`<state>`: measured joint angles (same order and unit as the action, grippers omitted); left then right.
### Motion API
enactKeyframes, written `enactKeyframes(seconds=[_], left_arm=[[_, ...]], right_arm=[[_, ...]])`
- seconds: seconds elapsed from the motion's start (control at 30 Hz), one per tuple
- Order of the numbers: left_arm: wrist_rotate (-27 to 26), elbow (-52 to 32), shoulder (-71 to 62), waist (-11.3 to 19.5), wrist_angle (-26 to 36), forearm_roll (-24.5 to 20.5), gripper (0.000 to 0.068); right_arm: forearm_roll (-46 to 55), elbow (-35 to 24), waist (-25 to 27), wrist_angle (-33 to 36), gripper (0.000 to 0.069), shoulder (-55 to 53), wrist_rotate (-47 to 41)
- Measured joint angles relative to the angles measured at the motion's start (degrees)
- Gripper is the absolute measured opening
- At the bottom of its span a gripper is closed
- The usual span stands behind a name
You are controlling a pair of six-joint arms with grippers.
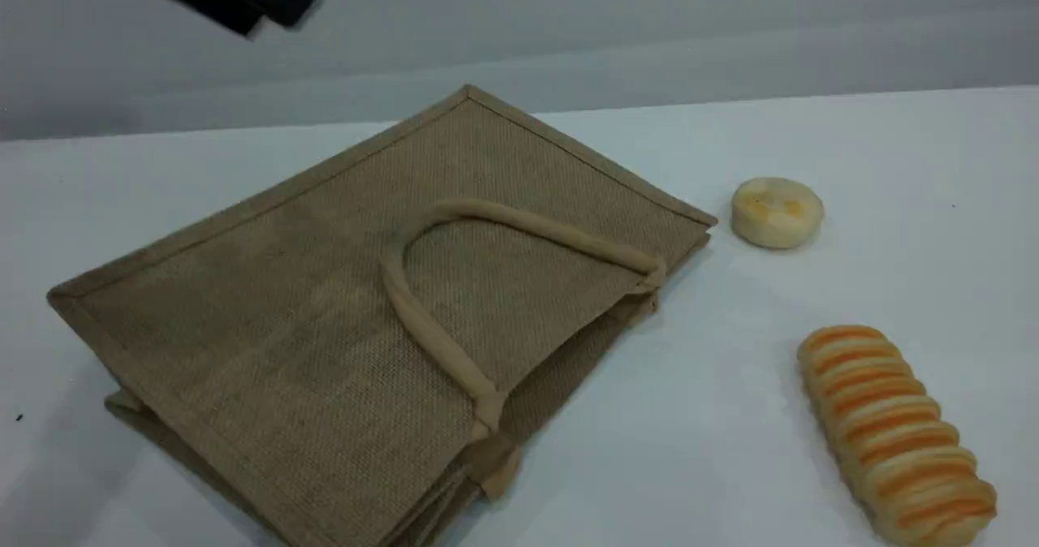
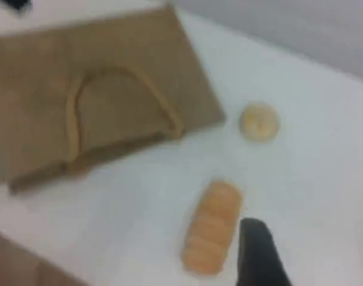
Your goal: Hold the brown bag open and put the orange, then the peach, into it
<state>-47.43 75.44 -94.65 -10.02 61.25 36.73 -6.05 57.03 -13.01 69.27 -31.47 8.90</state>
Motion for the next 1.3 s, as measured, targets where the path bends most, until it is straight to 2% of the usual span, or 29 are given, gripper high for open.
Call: enactKeyframes(seconds=[0.17,0.27,0.43,0.6,0.7,0.83,1.03,1.17,1.3], left_arm=[[6.9,0.1,7.9,0.0,5.0,-4.5,0.0534],[11.0,0.1,12.3,0.0,8.1,-6.8,0.0534],[15.1,0.1,18.5,0.0,9.0,-9.6,0.0534],[16.4,-1.2,23.7,0.0,8.8,-9.9,0.0534],[16.4,-4.4,27.6,0.0,8.8,-9.9,0.0535],[16.8,-11.2,34.1,0.0,8.8,-9.7,0.0535],[20.0,-24.3,47.6,0.1,1.5,-10.1,0.0535],[25.3,-32.6,58.2,0.1,-2.1,-14.8,0.0535],[33.5,-38.1,68.8,0.1,-1.9,-21.7,0.0535]], right_arm=[[3.1,-12.3,0.0,0.0,0.0340,7.2,-0.3],[2.0,-17.5,0.0,-2.6,0.0340,11.2,-1.8],[0.3,-22.3,0.0,-4.7,0.0340,17.3,-3.3],[-0.3,-27.0,0.0,-5.4,0.0340,22.8,-5.1],[-0.2,-28.0,0.0,-8.9,0.0340,25.1,-5.5],[0.2,-28.0,0.0,-8.3,0.0340,25.3,-5.8],[0.2,-28.0,0.0,-8.3,0.0340,25.3,-5.8],[0.2,-28.0,0.0,-8.2,0.0340,25.3,-5.8],[0.4,-28.0,0.0,-8.2,0.0340,25.3,-6.1]])
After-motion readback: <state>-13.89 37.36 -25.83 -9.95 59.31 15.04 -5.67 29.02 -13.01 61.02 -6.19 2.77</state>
